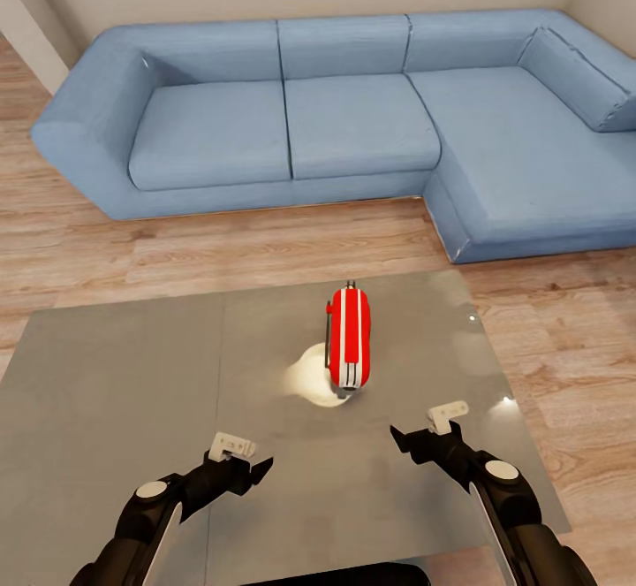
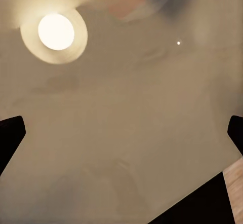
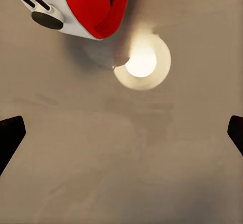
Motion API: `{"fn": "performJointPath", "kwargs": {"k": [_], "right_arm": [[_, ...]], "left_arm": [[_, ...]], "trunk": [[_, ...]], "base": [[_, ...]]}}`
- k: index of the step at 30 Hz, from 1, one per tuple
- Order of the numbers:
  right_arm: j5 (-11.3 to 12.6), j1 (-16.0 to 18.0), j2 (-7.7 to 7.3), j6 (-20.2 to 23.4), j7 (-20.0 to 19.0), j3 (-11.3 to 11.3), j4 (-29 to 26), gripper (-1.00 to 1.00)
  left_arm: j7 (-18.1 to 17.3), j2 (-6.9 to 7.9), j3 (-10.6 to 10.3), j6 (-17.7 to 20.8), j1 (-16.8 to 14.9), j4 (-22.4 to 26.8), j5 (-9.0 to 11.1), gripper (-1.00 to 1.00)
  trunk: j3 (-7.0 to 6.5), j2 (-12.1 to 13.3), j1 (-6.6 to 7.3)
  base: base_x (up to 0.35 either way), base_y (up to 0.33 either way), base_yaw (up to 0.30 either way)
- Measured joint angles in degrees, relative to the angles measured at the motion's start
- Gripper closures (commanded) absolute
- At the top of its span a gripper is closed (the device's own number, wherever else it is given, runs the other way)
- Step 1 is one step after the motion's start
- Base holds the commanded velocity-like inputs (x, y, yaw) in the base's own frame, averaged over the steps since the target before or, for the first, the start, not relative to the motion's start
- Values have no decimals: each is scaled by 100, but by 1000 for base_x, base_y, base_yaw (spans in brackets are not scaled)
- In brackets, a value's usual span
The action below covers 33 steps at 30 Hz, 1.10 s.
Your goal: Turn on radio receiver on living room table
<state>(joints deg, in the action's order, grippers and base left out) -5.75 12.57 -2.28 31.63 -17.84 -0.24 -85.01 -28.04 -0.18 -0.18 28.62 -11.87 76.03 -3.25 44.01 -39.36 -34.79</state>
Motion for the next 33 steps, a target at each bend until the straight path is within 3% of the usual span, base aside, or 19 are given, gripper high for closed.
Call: {"fn": "performJointPath", "kwargs": {"k": [9,13,20,25,29,32,33], "right_arm": [[-22,0,12,-23,15,9,-1,-100],[-37,114,39,132,17,7,-292,-100],[-41,1014,137,1060,19,74,-480,-100],[-49,1578,239,1344,25,184,-489,-100],[-156,1935,460,1681,39,275,-490,-100],[-424,2213,833,1869,56,334,-485,-100],[-483,2244,887,1881,57,337,-481,-100]], "left_arm": [[0,0,0,-5,0,0,0,-100],[-4,0,0,-5,0,-3,5,-100],[-7,0,0,-6,0,-4,8,-100],[-8,0,0,-6,0,-8,9,-100],[-7,0,0,-11,0,-9,9,-100],[-5,0,0,-9,0,-9,9,-100],[-6,0,0,-10,0,-7,9,-100]], "trunk": [[0,0,0],[0,0,0],[0,0,0],[0,0,0],[0,0,0],[0,0,0],[0,0,0]], "base": [[0,0,0],[0,0,0],[0,0,0],[0,0,0],[0,0,0],[0,0,0],[0,0,0]]}}
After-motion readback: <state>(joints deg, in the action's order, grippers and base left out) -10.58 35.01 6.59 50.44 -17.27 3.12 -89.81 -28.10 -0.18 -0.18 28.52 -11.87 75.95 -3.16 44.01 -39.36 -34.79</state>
